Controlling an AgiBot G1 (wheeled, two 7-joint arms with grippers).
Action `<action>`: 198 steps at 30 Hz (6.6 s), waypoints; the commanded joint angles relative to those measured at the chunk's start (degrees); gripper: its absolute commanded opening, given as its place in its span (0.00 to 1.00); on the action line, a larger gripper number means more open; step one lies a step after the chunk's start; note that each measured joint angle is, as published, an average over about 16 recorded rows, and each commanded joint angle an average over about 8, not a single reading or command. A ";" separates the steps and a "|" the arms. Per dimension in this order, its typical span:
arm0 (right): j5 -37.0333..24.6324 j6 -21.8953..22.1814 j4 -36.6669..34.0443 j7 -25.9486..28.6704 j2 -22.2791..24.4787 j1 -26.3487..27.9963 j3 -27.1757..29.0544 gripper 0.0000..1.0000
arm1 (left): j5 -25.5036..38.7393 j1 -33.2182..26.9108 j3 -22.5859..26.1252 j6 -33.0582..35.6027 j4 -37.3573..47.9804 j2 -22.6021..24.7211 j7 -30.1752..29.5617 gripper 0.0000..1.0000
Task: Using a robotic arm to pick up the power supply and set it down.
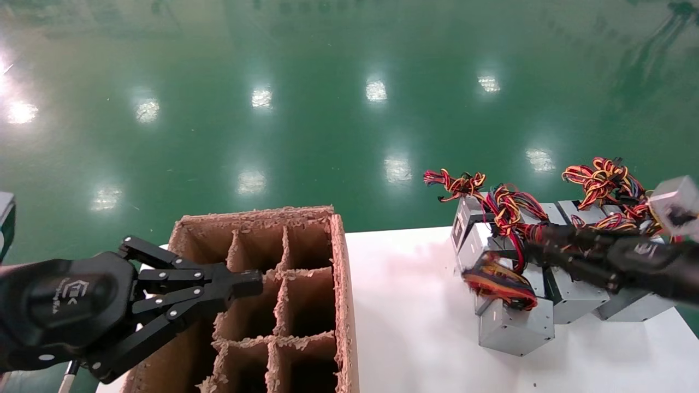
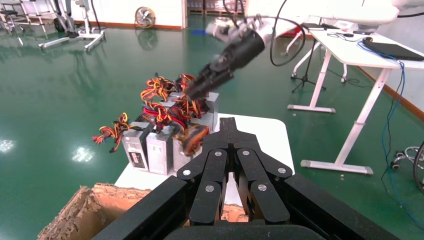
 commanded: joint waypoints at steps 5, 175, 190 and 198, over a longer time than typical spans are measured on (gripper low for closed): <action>3.00 0.45 3.45 -1.35 1.05 -0.28 2.20 1.00 | 0.00 0.00 0.00 0.00 0.00 0.00 0.00 0.00; 8.82 -15.14 26.16 -0.44 -9.16 -10.37 17.21 1.00 | -0.01 0.01 -0.01 -0.01 0.01 -0.01 0.00 1.00; 8.82 -15.14 26.16 -0.44 -9.16 -10.37 17.21 1.00 | -0.01 0.01 -0.01 -0.02 0.01 -0.01 0.00 1.00; 8.82 -15.14 26.16 -0.44 -9.16 -10.37 17.21 1.00 | -0.01 0.01 -0.01 -0.01 0.01 -0.01 0.00 1.00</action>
